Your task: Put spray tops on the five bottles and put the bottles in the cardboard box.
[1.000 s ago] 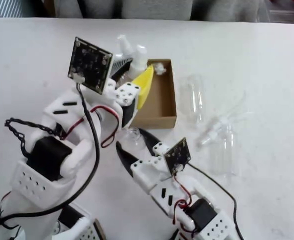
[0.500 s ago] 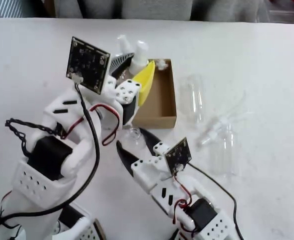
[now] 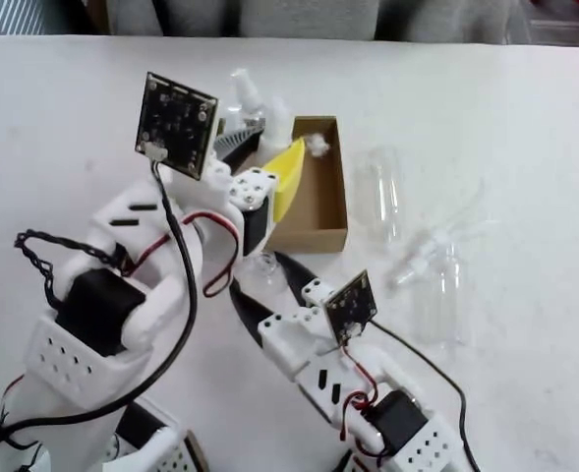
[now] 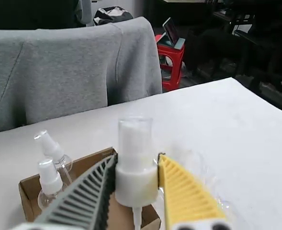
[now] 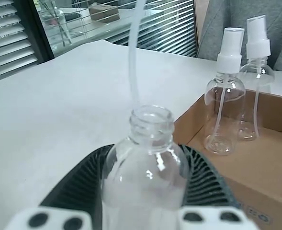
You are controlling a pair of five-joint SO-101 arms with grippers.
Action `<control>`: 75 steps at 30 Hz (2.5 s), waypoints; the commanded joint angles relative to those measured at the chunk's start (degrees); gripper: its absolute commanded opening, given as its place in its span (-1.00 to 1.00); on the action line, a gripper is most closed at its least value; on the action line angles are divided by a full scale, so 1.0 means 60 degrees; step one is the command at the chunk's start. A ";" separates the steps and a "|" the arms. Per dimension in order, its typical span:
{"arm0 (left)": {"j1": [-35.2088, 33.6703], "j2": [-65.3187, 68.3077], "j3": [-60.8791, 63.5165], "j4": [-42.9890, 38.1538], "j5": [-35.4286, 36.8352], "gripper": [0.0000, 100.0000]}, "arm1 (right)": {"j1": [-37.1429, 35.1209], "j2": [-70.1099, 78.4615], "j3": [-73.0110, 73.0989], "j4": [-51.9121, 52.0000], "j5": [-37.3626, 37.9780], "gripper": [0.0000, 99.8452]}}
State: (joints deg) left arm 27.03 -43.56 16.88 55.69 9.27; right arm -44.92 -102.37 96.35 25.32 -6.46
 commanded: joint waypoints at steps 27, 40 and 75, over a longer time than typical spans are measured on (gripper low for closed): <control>0.0330 -0.3993 0.6198 -0.2242 0.0000 -0.96 | 0.0447 -0.0125 0.0088 0.0081 -0.0015 -0.89; 0.0344 -0.5560 0.7560 -0.2256 -0.1026 -0.96 | 0.0462 -0.0125 0.0088 0.0183 -0.0015 -0.90; 0.0330 -0.9473 1.1179 -0.3238 -0.1040 -0.96 | 0.1179 -0.0125 0.0088 0.0095 -0.0015 -0.89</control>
State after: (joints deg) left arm 32.31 -98.42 82.02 38.55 3.38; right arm -40.79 -102.20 96.35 26.46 -6.29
